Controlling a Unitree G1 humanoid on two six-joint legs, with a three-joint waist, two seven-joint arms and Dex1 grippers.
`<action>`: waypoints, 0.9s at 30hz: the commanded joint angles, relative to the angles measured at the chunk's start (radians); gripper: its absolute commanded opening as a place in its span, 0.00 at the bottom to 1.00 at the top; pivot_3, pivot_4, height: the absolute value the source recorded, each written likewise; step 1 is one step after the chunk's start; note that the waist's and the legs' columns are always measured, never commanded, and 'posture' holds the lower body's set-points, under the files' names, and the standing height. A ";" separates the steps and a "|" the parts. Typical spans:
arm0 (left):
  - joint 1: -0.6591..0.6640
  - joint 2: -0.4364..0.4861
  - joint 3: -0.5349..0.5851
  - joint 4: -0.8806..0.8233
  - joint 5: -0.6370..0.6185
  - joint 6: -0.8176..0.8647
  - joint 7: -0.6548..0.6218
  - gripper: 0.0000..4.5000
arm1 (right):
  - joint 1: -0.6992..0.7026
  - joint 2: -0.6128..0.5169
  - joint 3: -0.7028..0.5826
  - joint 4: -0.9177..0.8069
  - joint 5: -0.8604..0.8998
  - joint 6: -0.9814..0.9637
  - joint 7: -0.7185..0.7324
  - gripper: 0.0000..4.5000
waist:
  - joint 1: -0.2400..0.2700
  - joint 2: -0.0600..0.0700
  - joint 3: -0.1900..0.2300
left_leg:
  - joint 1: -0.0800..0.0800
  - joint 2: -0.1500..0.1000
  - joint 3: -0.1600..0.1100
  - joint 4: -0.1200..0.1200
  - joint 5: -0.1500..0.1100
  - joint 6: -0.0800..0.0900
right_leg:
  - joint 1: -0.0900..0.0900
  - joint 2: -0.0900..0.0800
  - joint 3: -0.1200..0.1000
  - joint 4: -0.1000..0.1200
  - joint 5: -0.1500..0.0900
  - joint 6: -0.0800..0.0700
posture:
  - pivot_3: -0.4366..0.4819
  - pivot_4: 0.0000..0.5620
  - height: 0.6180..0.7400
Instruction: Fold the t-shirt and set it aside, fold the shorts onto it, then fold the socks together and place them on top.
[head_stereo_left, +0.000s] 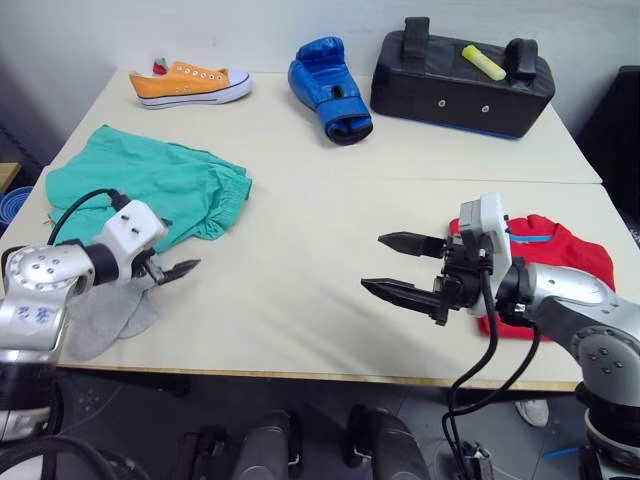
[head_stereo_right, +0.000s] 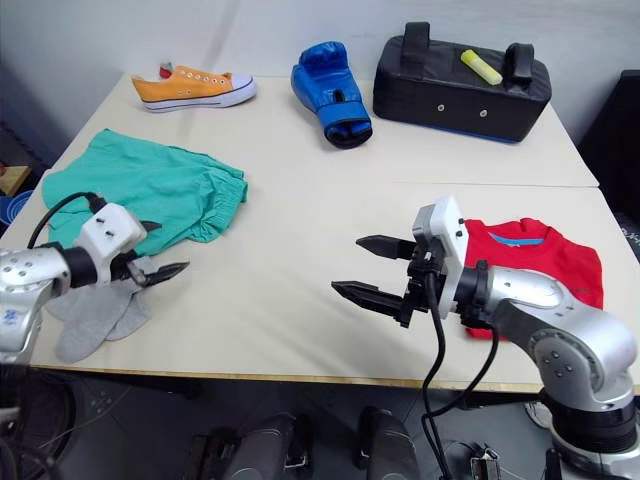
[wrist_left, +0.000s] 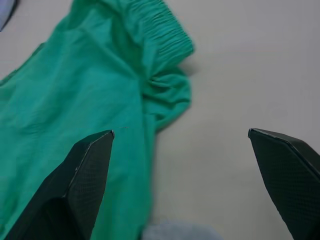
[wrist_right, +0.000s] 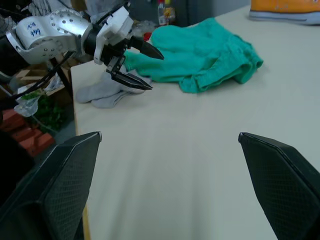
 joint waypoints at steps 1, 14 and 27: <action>-0.119 -0.042 -0.081 0.200 0.112 -0.088 0.076 1.00 | 0.030 -0.008 -0.021 -0.033 -0.038 -0.046 -0.026 0.99 | 0.000 0.000 0.000 | 0.000 0.000 0.000 0.000 0.000 0.000 | 0.000 0.000 0.000 0.000 0.000 0.000 | 0.48 0.27 1.00; -0.400 -0.144 -0.177 0.685 0.243 -0.172 0.194 0.51 | 0.109 -0.076 -0.125 -0.079 -0.009 -0.032 -0.081 1.00 | -0.010 -0.002 -0.001 | 0.003 0.001 0.003 0.001 0.000 0.006 | 0.001 0.001 0.001 0.004 0.001 0.000 | 0.48 0.27 1.00; -0.399 -0.218 -0.064 0.333 -0.124 0.153 -0.274 0.00 | 0.183 -0.126 -0.072 -0.070 -0.166 -0.141 -0.013 1.00 | -0.001 -0.004 0.000 | -0.002 0.000 0.001 0.003 0.004 0.006 | 0.000 0.001 -0.002 0.006 0.000 0.000 | 0.48 0.27 1.00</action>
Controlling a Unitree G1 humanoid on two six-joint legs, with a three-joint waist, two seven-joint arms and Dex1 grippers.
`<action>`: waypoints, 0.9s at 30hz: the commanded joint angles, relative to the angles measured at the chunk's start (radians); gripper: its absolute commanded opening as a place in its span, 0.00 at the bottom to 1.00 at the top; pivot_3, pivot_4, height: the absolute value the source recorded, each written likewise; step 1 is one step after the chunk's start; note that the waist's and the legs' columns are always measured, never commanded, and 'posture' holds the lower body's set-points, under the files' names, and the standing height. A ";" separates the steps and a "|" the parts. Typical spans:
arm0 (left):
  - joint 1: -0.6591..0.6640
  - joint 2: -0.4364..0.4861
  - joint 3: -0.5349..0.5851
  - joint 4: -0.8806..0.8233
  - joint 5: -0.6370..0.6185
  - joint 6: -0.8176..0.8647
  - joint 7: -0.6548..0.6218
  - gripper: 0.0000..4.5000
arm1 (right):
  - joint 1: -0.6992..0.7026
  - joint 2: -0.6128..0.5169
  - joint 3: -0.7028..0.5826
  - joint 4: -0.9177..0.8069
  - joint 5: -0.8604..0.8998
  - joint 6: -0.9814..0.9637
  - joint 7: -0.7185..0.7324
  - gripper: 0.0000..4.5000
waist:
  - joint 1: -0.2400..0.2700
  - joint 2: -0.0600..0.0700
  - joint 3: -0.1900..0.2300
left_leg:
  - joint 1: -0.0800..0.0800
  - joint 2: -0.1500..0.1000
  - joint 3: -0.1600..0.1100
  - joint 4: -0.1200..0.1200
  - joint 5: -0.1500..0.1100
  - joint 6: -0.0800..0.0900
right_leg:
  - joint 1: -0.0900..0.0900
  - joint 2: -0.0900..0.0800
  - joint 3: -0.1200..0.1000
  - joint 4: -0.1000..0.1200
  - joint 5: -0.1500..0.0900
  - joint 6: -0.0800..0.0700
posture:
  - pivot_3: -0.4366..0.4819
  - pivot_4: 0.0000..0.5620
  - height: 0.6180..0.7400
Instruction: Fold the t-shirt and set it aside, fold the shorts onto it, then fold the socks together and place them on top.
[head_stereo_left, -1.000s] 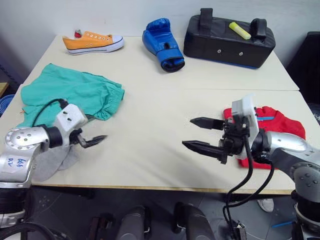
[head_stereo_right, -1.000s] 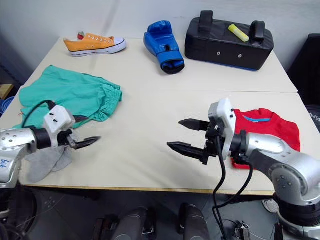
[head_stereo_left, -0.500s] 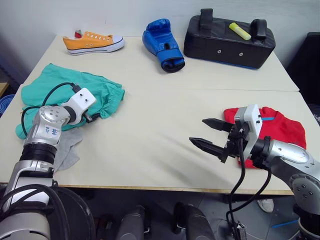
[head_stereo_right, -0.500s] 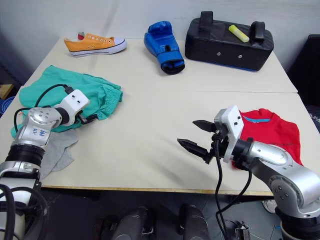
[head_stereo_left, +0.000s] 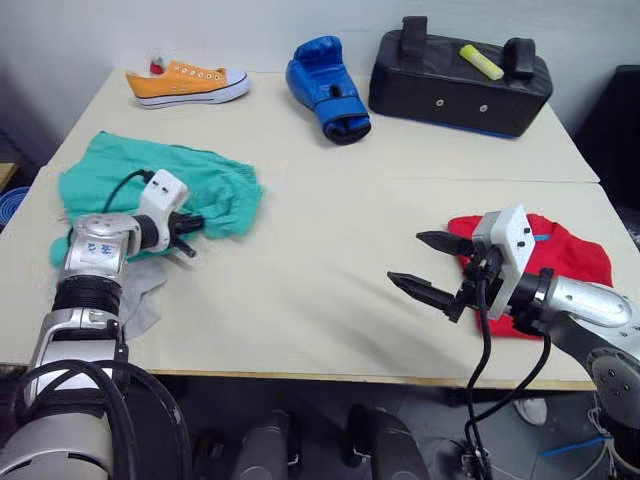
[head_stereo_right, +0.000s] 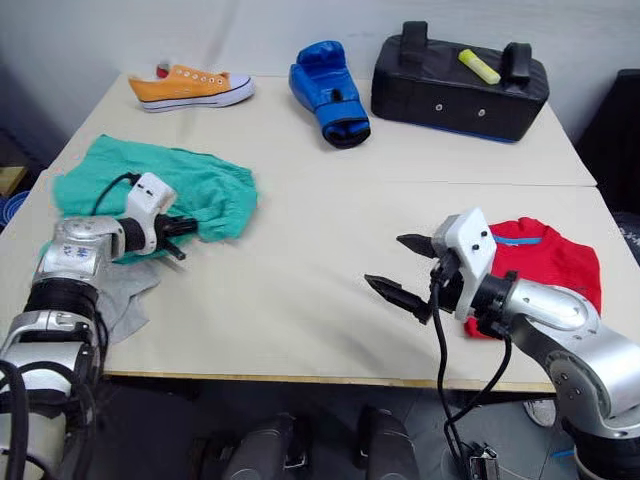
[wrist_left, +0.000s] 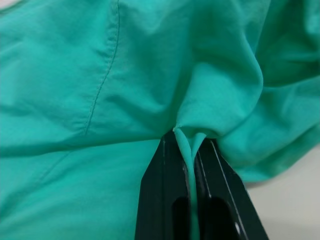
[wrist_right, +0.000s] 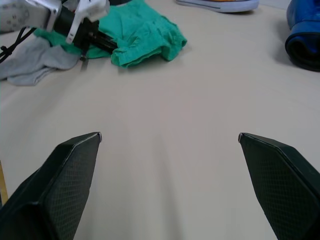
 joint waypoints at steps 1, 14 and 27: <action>0.007 0.002 -0.018 -0.279 -0.113 0.144 -0.170 0.00 | 0.033 -0.018 0.002 -0.027 -0.035 -0.055 0.037 1.00 | -0.002 -0.001 0.000 | -0.001 0.000 0.000 0.001 0.000 0.001 | 0.000 0.000 0.000 -0.001 0.000 0.001 | 0.48 0.27 1.00; 0.048 -0.138 -0.427 -0.786 -0.131 0.321 -0.380 0.00 | 0.164 -0.042 0.005 -0.081 -0.108 -0.113 0.071 1.00 | -0.005 0.000 0.000 | 0.001 0.000 0.002 0.000 0.000 0.001 | 0.001 0.001 0.003 -0.006 0.001 0.002 | 0.48 0.27 1.00; 0.131 -0.206 -0.276 -0.944 -0.347 0.493 -0.321 0.62 | 0.310 -0.089 0.009 -0.158 -0.214 -0.195 0.113 1.00 | -0.002 0.000 0.000 | 0.002 0.000 -0.001 0.001 0.000 0.002 | 0.002 0.001 0.002 -0.005 0.001 0.002 | 0.48 0.27 1.00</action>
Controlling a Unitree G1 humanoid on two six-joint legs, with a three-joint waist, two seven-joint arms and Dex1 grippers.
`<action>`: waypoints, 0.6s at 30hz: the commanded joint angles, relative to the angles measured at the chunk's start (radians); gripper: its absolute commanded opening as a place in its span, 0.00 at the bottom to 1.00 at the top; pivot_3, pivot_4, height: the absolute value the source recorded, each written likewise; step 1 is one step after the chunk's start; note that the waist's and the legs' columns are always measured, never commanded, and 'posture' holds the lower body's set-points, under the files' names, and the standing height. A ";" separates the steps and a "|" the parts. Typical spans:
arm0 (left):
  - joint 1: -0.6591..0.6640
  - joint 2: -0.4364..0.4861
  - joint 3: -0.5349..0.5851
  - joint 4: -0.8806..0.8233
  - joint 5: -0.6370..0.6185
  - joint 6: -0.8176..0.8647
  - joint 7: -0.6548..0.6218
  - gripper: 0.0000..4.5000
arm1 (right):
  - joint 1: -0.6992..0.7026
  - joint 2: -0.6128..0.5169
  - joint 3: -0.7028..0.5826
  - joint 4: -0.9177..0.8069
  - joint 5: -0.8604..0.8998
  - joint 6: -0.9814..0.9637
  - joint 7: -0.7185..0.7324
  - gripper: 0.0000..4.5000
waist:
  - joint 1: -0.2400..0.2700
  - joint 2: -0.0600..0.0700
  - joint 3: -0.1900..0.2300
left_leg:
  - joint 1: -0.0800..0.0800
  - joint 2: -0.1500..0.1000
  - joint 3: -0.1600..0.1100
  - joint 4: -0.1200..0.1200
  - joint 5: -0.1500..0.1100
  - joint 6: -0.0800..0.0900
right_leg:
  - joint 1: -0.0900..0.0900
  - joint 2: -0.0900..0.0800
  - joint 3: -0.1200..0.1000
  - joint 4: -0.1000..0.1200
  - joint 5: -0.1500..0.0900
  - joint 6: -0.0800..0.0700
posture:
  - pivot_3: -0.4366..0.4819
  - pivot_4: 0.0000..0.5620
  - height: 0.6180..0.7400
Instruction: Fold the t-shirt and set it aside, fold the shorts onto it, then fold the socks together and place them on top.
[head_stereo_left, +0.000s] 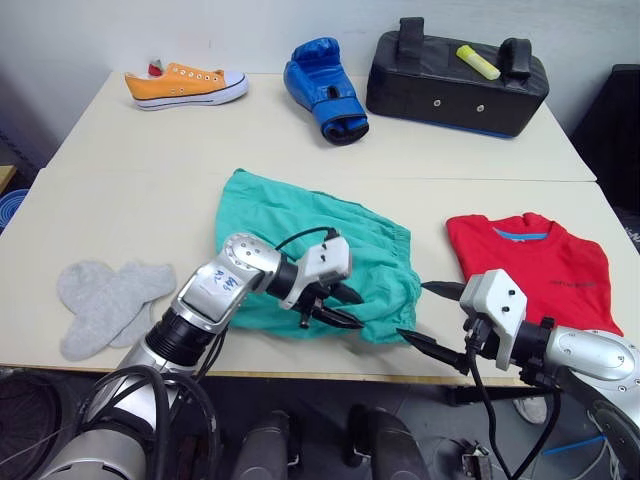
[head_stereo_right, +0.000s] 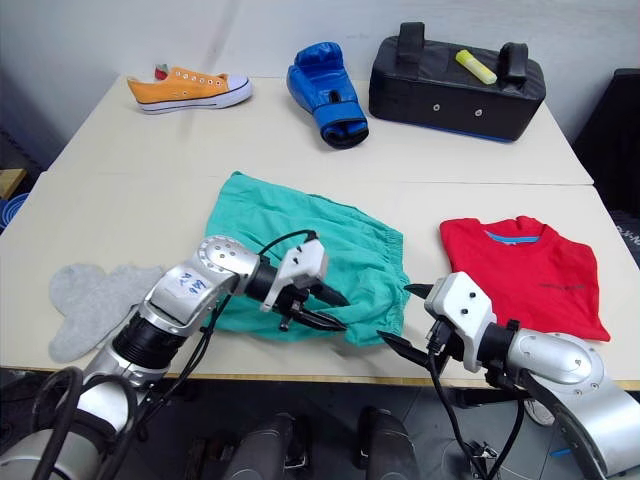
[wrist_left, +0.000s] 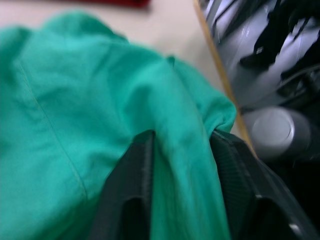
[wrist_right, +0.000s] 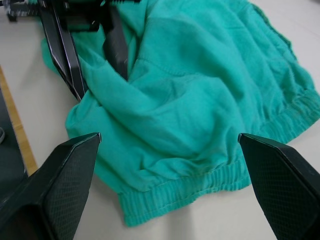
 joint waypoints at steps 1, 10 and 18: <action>-0.012 0.024 0.140 -0.088 -0.157 0.082 -0.033 0.68 | 0.021 -0.025 -0.024 -0.053 -0.009 -0.033 0.035 1.00 | 0.000 0.000 0.000 | 0.000 0.000 0.000 0.000 0.000 0.000 | 0.000 0.000 0.000 0.000 0.000 0.000 | 0.48 0.27 1.00; 0.141 0.405 0.279 -0.001 -0.113 -0.159 -0.224 0.87 | 0.017 -0.098 0.090 0.014 -0.176 -0.168 0.126 1.00 | -0.013 0.000 0.000 | 0.002 0.000 0.001 -0.001 0.000 -0.003 | 0.000 0.001 0.000 0.002 -0.002 -0.002 | 0.48 0.27 1.00; 0.464 0.594 0.398 0.032 0.057 -0.643 -0.202 0.87 | -0.038 -0.082 0.197 0.117 -0.301 -0.306 0.175 1.00 | 0.001 0.000 0.000 | 0.001 0.001 0.000 -0.002 -0.005 -0.010 | -0.001 -0.001 -0.001 0.001 -0.005 -0.004 | 0.48 0.27 1.00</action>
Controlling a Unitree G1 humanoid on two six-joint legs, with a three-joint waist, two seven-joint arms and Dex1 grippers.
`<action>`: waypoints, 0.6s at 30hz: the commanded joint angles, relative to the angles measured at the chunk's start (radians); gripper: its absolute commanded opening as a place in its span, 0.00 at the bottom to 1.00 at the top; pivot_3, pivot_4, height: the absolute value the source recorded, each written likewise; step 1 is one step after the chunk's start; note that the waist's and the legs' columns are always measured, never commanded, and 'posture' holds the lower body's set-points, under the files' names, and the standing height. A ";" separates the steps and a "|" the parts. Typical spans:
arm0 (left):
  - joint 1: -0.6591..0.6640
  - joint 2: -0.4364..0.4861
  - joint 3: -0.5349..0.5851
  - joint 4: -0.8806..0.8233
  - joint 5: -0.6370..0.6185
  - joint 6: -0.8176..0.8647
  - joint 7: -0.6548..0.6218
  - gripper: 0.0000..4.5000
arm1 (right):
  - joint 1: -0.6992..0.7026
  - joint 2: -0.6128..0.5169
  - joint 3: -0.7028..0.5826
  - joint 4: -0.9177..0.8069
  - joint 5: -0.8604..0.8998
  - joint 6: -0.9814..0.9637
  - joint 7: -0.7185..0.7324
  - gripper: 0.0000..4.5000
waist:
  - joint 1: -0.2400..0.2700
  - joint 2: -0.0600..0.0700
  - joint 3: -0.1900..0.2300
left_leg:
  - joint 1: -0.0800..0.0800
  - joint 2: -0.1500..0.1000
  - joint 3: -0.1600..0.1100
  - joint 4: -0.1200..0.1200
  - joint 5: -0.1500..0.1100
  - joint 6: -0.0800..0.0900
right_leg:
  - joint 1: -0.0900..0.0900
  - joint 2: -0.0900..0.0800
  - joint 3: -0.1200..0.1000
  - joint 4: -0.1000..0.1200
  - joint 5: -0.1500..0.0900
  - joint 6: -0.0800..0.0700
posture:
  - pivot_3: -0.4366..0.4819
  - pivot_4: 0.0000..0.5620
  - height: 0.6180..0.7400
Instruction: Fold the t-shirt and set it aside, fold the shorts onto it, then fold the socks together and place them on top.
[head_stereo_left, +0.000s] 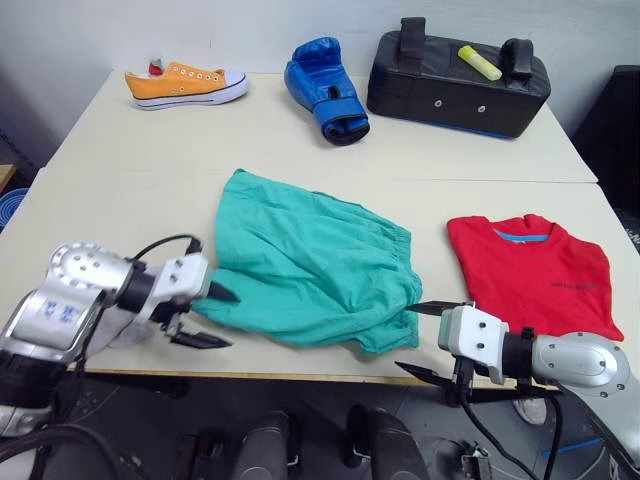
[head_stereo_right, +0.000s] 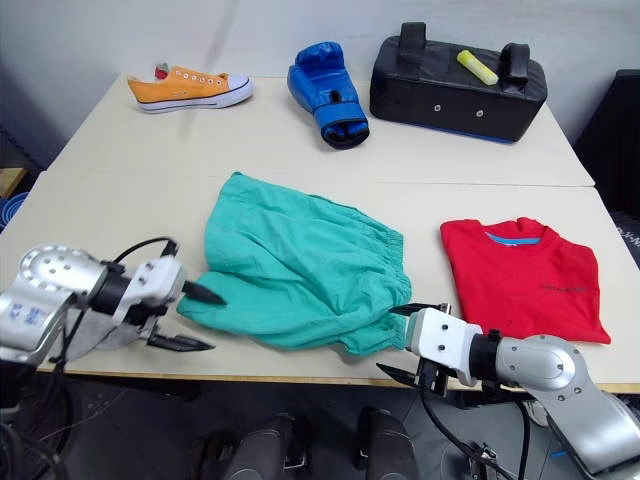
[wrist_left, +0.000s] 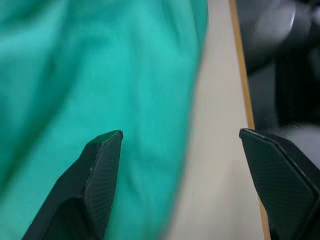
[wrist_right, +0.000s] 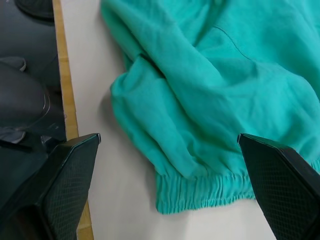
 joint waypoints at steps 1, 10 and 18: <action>0.067 0.028 0.086 -0.007 0.041 -0.153 0.050 0.87 | -0.049 0.024 0.042 0.031 -0.039 -0.054 0.010 1.00 | 0.001 0.000 0.000 | 0.000 0.000 -0.001 0.000 0.000 0.000 | 0.000 0.000 0.000 -0.001 0.000 0.000 | 0.48 0.27 1.00; 0.000 -0.070 0.039 0.177 0.206 -0.392 0.236 0.88 | -0.109 0.052 0.126 0.139 -0.156 -0.158 0.017 0.86 | 0.004 0.001 0.000 | 0.000 0.000 -0.001 -0.001 0.000 0.002 | 0.000 0.000 -0.001 -0.001 0.001 0.000 | 0.48 0.27 1.00; -0.050 -0.122 0.003 0.265 0.193 -0.416 0.208 0.59 | -0.128 0.067 0.121 0.168 -0.196 -0.211 0.011 0.22 | 0.000 0.000 0.000 | 0.001 0.000 0.000 0.001 0.001 0.003 | 0.001 0.000 -0.001 0.002 0.001 0.001 | 0.48 0.27 1.00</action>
